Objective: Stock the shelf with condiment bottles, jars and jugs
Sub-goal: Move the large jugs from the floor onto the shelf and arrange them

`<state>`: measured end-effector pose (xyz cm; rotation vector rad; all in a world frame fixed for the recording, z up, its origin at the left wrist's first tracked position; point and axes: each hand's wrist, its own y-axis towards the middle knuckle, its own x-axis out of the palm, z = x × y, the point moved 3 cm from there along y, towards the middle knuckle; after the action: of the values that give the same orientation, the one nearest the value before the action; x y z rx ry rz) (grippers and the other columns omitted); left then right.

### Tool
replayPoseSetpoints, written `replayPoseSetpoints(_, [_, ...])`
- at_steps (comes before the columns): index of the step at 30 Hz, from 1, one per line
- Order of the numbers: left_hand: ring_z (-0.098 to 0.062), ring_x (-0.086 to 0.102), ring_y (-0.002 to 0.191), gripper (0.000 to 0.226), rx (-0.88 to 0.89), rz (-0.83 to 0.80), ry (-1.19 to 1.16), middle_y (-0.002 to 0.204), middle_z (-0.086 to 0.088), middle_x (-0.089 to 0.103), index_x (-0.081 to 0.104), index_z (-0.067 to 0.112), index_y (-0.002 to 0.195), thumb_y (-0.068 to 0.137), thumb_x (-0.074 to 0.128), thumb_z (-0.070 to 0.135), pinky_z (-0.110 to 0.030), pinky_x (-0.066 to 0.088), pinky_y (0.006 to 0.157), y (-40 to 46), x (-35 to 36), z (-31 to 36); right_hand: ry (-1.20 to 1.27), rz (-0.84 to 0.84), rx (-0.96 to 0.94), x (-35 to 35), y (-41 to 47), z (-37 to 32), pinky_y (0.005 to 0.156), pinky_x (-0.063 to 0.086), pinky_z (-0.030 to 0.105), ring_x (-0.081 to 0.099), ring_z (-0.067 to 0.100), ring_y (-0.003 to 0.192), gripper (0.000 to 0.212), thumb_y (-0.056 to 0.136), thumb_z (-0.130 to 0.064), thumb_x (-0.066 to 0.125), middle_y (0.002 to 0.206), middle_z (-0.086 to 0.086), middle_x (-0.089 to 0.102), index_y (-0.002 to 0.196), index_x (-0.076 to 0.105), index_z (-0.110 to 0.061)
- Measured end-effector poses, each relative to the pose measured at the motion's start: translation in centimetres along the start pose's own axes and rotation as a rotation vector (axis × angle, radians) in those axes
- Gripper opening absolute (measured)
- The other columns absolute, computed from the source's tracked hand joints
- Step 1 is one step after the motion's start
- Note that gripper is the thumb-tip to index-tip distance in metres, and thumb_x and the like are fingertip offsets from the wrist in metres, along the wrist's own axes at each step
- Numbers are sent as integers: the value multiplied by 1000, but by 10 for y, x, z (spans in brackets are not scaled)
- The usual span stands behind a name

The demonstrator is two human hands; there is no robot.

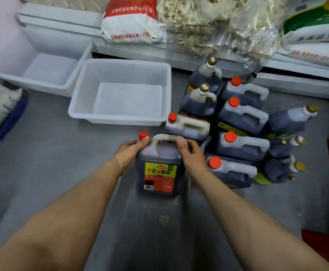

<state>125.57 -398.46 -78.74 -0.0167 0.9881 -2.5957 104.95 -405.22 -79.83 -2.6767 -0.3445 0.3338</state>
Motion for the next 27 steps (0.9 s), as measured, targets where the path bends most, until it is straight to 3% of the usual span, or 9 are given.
replayPoseSetpoints(3, [-16,68,95,52,-50,17,52,97,-3,75,74,13,96,75,72,60,-29,48,93,-50,-3,38,-40,36,32,-20,-39,-51,63,43,3,61,2,86,36,92,-48,62,100,-4,68,111,64,-18])
replayPoseSetpoints(5, [-18,68,99,56,-66,18,59,100,-4,75,74,12,102,74,72,61,-33,47,100,-87,-3,77,-48,47,56,-37,-65,-97,74,49,11,63,9,88,39,92,-48,63,101,-1,69,112,66,-14])
replayPoseSetpoints(6, [-18,68,99,57,-67,15,63,100,-4,75,75,13,102,74,73,62,-34,48,100,-108,-2,101,-20,46,68,-47,-80,-123,79,52,17,65,12,91,39,91,-47,64,103,2,70,112,66,-14])
replayPoseSetpoints(9, [-16,69,97,50,-53,14,21,105,-3,74,73,15,100,75,74,59,-33,52,95,-168,-3,186,41,-4,42,-79,-123,-220,71,52,12,66,5,92,39,88,-43,70,110,2,71,115,65,-16])
replayPoseSetpoints(13, [-20,70,92,59,-30,34,-31,99,-5,75,71,10,104,71,77,59,-33,56,88,-249,-9,322,113,-181,-50,-123,-179,-362,91,57,31,65,16,113,77,76,-16,84,127,3,65,144,46,-17])
replayPoseSetpoints(16, [-17,71,90,49,68,-13,-69,100,-2,75,70,15,103,74,77,55,-29,57,78,-311,-12,429,132,-174,-155,-153,-219,-470,90,57,31,64,17,116,80,77,-8,83,130,6,64,146,43,-13])
replayPoseSetpoints(21, [-14,70,85,42,263,-184,20,106,0,74,64,27,107,75,78,50,-27,55,71,-413,-13,571,199,-71,-294,-199,-280,-616,77,58,28,72,19,99,69,77,-5,81,117,12,71,139,51,-7])
replayPoseSetpoints(25, [-12,67,95,73,481,-303,121,117,4,67,47,32,130,70,86,17,-30,57,79,-475,-11,643,208,19,-416,-232,-326,-703,75,56,27,73,20,93,73,72,-11,84,109,14,73,138,52,-9])
replayPoseSetpoints(27, [-15,65,102,83,578,-307,153,124,0,64,44,28,136,67,88,14,-28,56,79,-498,-9,674,214,59,-489,-246,-346,-733,77,58,31,73,22,95,77,69,-14,86,109,14,73,138,52,-12])
